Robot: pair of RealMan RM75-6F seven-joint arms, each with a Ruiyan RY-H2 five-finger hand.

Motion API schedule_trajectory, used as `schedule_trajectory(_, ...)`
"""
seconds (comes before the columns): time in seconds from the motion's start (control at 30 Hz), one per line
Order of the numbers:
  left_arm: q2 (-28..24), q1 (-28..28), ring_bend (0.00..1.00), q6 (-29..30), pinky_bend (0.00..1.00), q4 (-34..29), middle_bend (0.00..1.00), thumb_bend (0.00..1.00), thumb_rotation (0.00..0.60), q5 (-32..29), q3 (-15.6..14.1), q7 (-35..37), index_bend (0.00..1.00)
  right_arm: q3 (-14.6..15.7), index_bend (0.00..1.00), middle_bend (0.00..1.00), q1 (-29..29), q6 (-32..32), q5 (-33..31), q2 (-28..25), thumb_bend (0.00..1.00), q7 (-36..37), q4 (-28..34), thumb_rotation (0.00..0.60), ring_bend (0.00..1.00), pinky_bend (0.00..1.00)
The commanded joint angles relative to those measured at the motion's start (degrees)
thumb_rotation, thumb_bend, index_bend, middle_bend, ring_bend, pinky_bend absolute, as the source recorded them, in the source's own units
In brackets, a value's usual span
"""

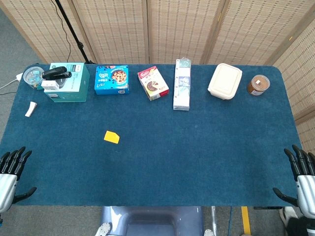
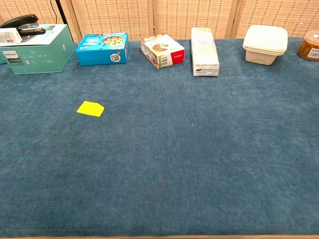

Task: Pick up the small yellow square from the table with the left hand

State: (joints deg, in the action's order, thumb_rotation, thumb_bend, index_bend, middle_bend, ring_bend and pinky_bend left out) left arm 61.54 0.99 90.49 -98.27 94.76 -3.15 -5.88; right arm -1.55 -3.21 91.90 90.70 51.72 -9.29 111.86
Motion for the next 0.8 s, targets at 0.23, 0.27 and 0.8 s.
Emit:
schedule_trajectory(0.23,0.1,-0.1,0.0,-0.5,0.0,0.0,0.0,0.12,0.6,0.3,-0.3,-0.2,0.0,-0.1,0.0,0.0,0.0,-0.2,-0.4,-0.2,0.0,0.7,0.2,0.6,0.0,0.0)
schedule_trajectory(0.27,0.0,-0.1,0.0,-0.6,0.0,-0.1,0.0,0.12,0.6,0.3,-0.3,-0.2,0.0,0.0,0.0,0.0,0.0,-0.2,-0.4,-0.2,0.0,0.7,0.2,0.6,0.0,0.0)
schedule_trajectory(0.8,-2.5,-9.6,0.0,-14.1,0.0,-6.0,0.0,0.15,0.6,-6.9,5.0,-3.6,0.3,-0.5,0.0,0.0,0.1,-0.6,-1.9,-1.2,0.0,3.0,0.4,0.6,0.0,0.0)
